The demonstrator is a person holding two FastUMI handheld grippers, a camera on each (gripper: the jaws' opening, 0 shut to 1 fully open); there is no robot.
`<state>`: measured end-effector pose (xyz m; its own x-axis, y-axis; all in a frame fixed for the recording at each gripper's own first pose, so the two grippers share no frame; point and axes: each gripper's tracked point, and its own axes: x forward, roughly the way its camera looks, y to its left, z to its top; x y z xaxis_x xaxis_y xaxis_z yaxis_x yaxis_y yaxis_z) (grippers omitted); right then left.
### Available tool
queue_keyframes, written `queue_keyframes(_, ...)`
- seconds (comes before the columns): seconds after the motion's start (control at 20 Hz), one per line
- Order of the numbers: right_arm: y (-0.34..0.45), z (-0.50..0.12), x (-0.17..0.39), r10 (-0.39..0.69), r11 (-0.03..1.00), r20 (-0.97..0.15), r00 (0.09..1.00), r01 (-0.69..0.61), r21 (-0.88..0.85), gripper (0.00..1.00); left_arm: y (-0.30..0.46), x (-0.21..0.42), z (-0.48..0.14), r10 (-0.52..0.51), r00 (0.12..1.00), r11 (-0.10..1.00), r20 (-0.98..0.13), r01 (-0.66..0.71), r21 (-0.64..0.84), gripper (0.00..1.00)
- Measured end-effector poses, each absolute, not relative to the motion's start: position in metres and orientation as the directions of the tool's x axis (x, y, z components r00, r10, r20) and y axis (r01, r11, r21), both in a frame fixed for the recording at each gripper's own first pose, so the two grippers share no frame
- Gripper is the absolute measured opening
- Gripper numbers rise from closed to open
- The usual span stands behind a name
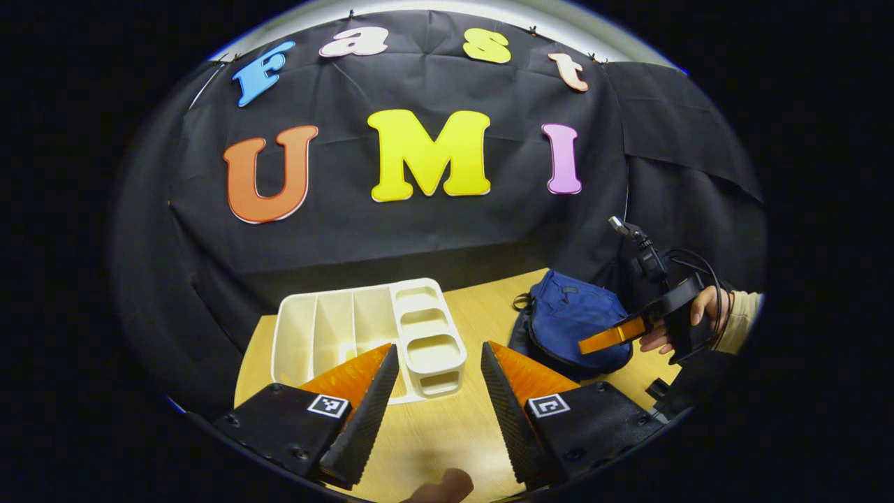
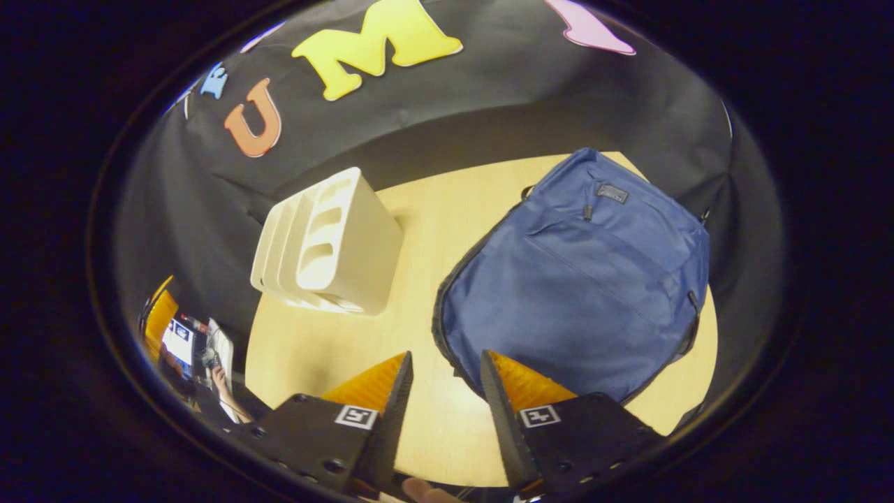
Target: Open the schoolbag, grab two books from the bookshelf and put them into the schoolbag.
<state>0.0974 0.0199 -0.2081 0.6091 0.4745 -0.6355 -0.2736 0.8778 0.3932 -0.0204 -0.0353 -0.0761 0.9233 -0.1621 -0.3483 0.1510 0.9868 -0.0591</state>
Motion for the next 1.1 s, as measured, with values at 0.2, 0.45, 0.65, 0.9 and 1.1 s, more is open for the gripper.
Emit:
queue_keyframes(0.2,0.012,-0.180,0.093,0.449,0.893,-0.604,0.659,-0.339,0.295,0.79,0.003,-0.017,-0.049,-0.067,0.950,0.996,-0.305,0.082,0.037,0.80)
queue_keyframes(0.45,0.002,-0.120,0.088,0.414,0.910,-0.488,0.768,-0.350,0.221,0.91,0.045,-0.011,-0.013,0.120,0.967,0.992,-0.223,-0.108,0.066,0.94)
queue_keyframes(0.65,-0.027,-0.045,0.081,0.292,0.955,-0.283,0.914,-0.264,0.135,0.91,0.039,-0.016,0.014,0.180,0.963,0.982,-0.200,-0.189,-0.029,0.99)
queue_keyframes(0.9,-0.051,0.006,0.041,0.194,0.977,-0.101,0.976,-0.184,0.106,0.98,0.010,-0.021,0.023,0.145,0.969,0.978,-0.200,-0.171,-0.118,0.99)
queue_keyframes(1.1,-0.061,0.033,0.014,0.119,0.992,0.017,0.993,-0.120,0.043,0.97,-0.001,-0.026,0.006,0.126,0.958,0.969,-0.258,-0.174,-0.175,0.99)
